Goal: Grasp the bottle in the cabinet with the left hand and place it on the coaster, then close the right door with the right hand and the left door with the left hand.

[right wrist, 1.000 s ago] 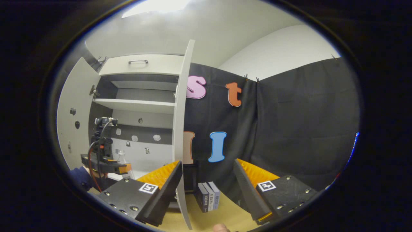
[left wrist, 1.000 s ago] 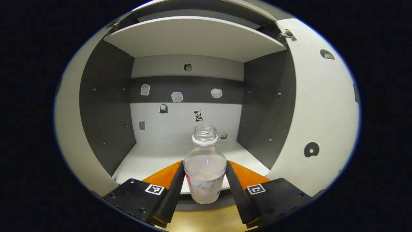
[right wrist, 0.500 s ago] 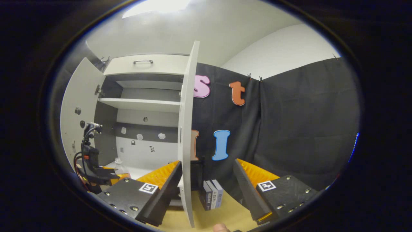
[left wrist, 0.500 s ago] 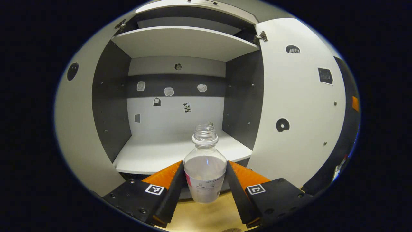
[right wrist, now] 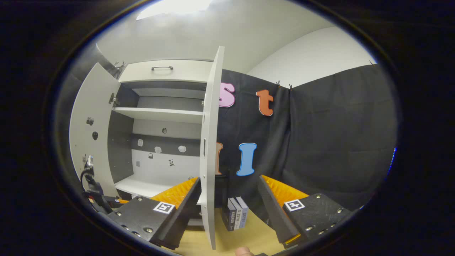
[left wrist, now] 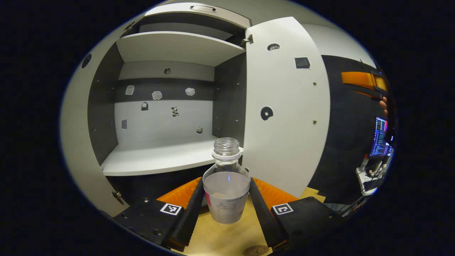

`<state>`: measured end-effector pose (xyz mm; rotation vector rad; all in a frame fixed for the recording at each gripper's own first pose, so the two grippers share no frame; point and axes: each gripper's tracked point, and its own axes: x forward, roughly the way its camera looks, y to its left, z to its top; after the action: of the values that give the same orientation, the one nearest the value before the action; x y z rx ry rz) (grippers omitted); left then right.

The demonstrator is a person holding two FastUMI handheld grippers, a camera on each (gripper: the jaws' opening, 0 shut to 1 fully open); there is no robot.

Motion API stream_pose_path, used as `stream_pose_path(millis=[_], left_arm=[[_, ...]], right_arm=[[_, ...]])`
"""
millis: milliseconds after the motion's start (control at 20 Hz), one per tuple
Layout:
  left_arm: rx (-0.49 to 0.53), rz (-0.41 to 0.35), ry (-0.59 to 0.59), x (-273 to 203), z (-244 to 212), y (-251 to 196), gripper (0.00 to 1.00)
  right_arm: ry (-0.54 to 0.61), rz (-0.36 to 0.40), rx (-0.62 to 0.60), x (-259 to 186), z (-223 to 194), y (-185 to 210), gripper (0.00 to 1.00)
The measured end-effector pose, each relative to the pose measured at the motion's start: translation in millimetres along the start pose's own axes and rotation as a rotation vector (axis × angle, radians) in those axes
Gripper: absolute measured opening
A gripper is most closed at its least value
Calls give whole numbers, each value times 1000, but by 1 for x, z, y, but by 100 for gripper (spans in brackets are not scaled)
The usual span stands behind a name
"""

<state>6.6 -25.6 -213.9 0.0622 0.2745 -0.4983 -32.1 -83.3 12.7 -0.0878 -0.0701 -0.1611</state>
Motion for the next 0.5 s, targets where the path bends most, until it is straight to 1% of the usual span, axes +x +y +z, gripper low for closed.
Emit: stream_pose_path(millis=[50, 150, 250, 300, 400, 500], left_arm=[[11, -20, 4, -3, -10, -6, 78], [68, -52, 8, -8, -28, -15, 78], [132, -107, 26, -15, -53, -25, 78], [136, -135, 45, -16, -66, -31, 77], [82, -197, 77, -26, -94, -47, 78], [1, -235, 74, -34, -111, -58, 78]], right_arm=[[-1, 0, -4, 1, 0, 0, 96], [-3, -2, -9, 2, 0, -1, 96], [0, -2, -7, 5, -1, -1, 96], [2, -2, -6, 6, -1, -1, 96], [4, -6, -11, 8, -2, -3, 96], [6, -13, -26, 10, -3, -7, 96]])
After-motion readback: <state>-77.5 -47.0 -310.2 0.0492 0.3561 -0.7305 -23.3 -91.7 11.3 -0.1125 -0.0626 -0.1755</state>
